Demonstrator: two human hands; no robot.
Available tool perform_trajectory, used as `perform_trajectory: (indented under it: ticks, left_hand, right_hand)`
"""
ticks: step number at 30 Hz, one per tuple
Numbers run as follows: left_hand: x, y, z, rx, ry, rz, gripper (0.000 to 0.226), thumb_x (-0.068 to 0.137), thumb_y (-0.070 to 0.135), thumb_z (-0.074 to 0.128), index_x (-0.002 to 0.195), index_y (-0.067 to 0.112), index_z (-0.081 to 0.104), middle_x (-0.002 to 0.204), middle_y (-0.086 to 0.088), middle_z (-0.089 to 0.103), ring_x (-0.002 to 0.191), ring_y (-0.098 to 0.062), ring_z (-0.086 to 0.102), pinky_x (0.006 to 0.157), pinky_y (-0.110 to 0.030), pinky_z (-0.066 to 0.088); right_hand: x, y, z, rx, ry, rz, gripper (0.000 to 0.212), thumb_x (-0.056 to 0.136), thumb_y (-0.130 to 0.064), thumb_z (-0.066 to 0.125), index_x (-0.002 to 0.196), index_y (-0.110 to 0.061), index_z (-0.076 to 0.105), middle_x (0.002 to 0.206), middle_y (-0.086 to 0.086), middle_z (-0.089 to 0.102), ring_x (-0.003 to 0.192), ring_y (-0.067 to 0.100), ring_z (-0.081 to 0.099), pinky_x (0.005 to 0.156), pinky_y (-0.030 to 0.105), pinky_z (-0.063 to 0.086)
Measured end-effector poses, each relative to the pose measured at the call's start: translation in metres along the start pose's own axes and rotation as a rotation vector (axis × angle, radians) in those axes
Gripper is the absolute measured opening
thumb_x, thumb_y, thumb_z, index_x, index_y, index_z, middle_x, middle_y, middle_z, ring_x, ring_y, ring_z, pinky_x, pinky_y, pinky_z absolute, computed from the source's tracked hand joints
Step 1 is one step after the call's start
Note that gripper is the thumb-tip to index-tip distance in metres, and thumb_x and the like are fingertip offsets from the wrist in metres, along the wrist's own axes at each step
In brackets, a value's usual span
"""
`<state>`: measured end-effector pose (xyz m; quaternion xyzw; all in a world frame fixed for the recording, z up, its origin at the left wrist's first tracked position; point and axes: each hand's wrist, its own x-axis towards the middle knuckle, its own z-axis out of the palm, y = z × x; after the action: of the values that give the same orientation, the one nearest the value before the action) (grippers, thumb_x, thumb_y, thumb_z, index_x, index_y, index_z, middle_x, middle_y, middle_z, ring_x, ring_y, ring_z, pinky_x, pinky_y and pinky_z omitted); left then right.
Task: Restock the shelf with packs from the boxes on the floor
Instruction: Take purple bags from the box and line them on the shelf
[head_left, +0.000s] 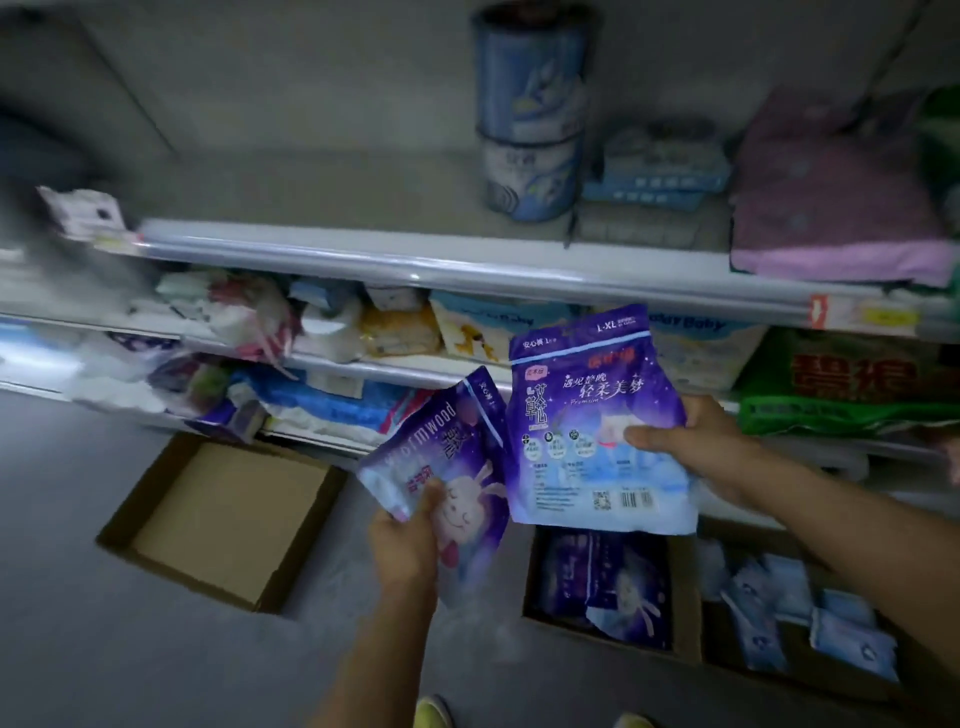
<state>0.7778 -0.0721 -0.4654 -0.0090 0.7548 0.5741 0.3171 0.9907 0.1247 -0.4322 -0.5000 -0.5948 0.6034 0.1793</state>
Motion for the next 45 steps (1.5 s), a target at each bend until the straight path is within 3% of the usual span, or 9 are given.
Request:
perform_trajectory:
  ticks: [10, 15, 18, 22, 28, 32, 34, 38, 45]
  left_hand:
    - [-0.060, 0.118, -0.038, -0.285, -0.153, 0.298, 0.021, 0.090, 0.032, 0.071, 0.106, 0.018, 0.070, 0.103, -0.013, 0.074, 0.085, -0.024, 0.070, 0.067, -0.034, 0.054]
    - [-0.078, 0.179, -0.060, -0.536, -0.348, 0.316, 0.040, 0.095, 0.030, 0.063, 0.127, 0.006, 0.060, 0.114, -0.018, 0.071, 0.096, -0.029, 0.072, 0.076, -0.038, 0.060]
    - [-0.081, 0.208, -0.081, -0.752, -0.426, 0.236, 0.049, 0.090, 0.027, 0.060, 0.128, -0.004, 0.056, 0.114, -0.023, 0.069, 0.089, -0.029, 0.072, 0.068, -0.035, 0.061]
    - [-0.070, 0.223, -0.101, -0.796, -0.406, 0.198, 0.078, 0.062, 0.043, 0.087, 0.120, -0.004, 0.063, 0.113, -0.026, 0.068, 0.091, -0.031, 0.071, 0.073, -0.037, 0.061]
    - [-0.033, 0.239, -0.134, -0.873, -0.247, 0.126, 0.047, 0.079, 0.004, 0.069, 0.121, -0.014, 0.059, 0.110, -0.025, 0.068, 0.080, -0.029, 0.070, 0.064, -0.036, 0.061]
    - [-0.009, 0.257, -0.160, -0.926, -0.281, 0.140, 0.008, 0.090, -0.002, 0.060, 0.095, 0.001, 0.066, 0.082, -0.009, 0.076, 0.066, -0.021, 0.073, 0.050, -0.033, 0.059]
    - [0.000, 0.266, -0.166, -0.920, -0.307, 0.131, 0.008, 0.092, -0.001, 0.058, 0.092, 0.000, 0.066, 0.079, -0.009, 0.076, 0.063, -0.021, 0.073, 0.046, -0.032, 0.057]
    - [0.014, 0.282, -0.172, -0.893, -0.395, 0.109, 0.020, 0.094, 0.004, 0.057, 0.083, -0.001, 0.073, 0.081, -0.013, 0.076, 0.056, -0.023, 0.071, 0.045, -0.032, 0.057]
    - [0.039, 0.319, -0.182, -0.845, -0.527, 0.140, 0.027, 0.086, 0.006, 0.063, 0.112, 0.000, 0.066, 0.103, -0.017, 0.073, 0.077, -0.025, 0.074, 0.054, -0.039, 0.060]
  right_hand:
    - [-0.052, -0.164, 0.112, -0.152, -0.011, -0.215, 0.006, 0.079, -0.012, 0.065, 0.073, -0.014, 0.065, 0.080, 0.011, 0.071, 0.079, 0.029, 0.069, 0.076, 0.041, 0.056]
    - [-0.078, -0.235, 0.162, -0.082, -0.193, -0.224, 0.049, 0.099, -0.048, 0.041, 0.083, -0.009, 0.065, 0.064, 0.004, 0.050, 0.059, 0.020, 0.048, 0.056, 0.032, 0.049]
    - [-0.090, -0.262, 0.181, -0.244, -0.253, -0.433, 0.038, 0.100, -0.022, 0.043, 0.092, 0.007, 0.066, 0.074, 0.009, 0.049, 0.069, 0.019, 0.042, 0.064, 0.030, 0.040]
    - [-0.096, -0.277, 0.212, -0.649, -0.254, -0.670, 0.039, 0.092, -0.002, 0.041, 0.119, -0.015, 0.067, 0.113, 0.001, 0.045, 0.115, 0.016, 0.040, 0.102, 0.023, 0.028]
    - [-0.099, -0.302, 0.230, -0.494, -0.217, -0.784, 0.041, 0.084, 0.009, 0.049, 0.115, -0.009, 0.068, 0.107, -0.003, 0.048, 0.106, 0.014, 0.048, 0.092, 0.018, 0.035]
    - [-0.077, -0.315, 0.200, -0.460, 0.236, -0.598, 0.050, 0.079, -0.016, 0.072, 0.127, -0.014, 0.056, 0.123, 0.009, 0.053, 0.117, 0.028, 0.050, 0.096, 0.031, 0.040]
    - [-0.072, -0.319, 0.190, -0.299, 0.135, -0.351, 0.060, 0.081, -0.028, 0.076, 0.132, -0.009, 0.050, 0.126, 0.012, 0.055, 0.112, 0.027, 0.056, 0.091, 0.035, 0.047]
    - [-0.075, -0.331, 0.190, 0.139, -0.182, -0.210, 0.014, 0.084, -0.017, 0.071, 0.093, -0.008, 0.068, 0.081, 0.007, 0.073, 0.065, 0.015, 0.064, 0.057, 0.023, 0.047]
    - [-0.061, -0.349, 0.202, 0.189, -0.243, -0.150, 0.044, 0.066, -0.020, 0.079, 0.103, 0.001, 0.069, 0.098, 0.020, 0.072, 0.074, 0.026, 0.064, 0.063, 0.030, 0.050]
